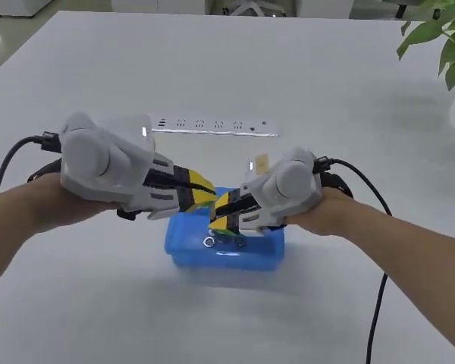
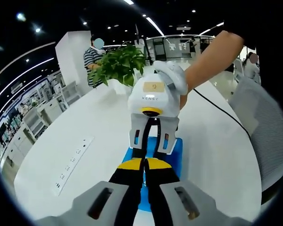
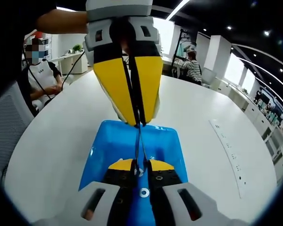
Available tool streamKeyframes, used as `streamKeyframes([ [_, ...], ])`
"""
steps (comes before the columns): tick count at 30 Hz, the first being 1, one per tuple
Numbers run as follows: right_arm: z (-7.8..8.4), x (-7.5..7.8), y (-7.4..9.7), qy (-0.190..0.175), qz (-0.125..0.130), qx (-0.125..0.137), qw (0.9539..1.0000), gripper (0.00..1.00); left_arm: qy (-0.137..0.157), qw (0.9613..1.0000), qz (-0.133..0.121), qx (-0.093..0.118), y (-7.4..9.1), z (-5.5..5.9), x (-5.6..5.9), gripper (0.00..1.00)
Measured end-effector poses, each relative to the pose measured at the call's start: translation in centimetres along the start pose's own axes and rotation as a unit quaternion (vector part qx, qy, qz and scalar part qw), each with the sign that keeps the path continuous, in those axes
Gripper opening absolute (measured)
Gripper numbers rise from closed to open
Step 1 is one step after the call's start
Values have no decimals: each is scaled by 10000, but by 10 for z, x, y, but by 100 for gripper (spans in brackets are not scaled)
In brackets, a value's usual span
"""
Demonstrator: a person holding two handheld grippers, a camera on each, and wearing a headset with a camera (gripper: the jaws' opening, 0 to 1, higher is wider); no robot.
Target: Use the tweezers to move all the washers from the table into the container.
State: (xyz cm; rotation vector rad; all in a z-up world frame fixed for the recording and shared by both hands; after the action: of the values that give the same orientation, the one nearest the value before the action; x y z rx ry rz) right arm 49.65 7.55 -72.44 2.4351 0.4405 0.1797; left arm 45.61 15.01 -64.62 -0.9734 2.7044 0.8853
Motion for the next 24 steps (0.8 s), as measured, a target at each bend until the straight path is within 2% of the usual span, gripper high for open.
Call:
streamKeyframes([
  [11, -6, -2, 6, 12, 36, 47, 10000, 12, -88, 9999, 47, 39, 4, -8, -2, 5],
  [24, -19, -13, 18, 5, 81, 157, 9998, 9, -197, 9995, 212, 126, 21, -22, -2, 5],
])
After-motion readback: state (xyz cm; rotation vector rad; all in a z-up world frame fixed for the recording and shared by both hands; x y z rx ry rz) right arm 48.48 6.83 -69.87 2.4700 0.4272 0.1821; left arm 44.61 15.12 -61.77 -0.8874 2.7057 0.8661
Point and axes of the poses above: the centre of the closed fingertips' face, and the gripper's own axes: y roughly backward along the fingers, x roughly to its right, z roughly out of its underside, the point moved 7 cm from there along y, roughly backward along the fingers, and after that the axes turned 13 degrees about -z, right-handed, at the moved point
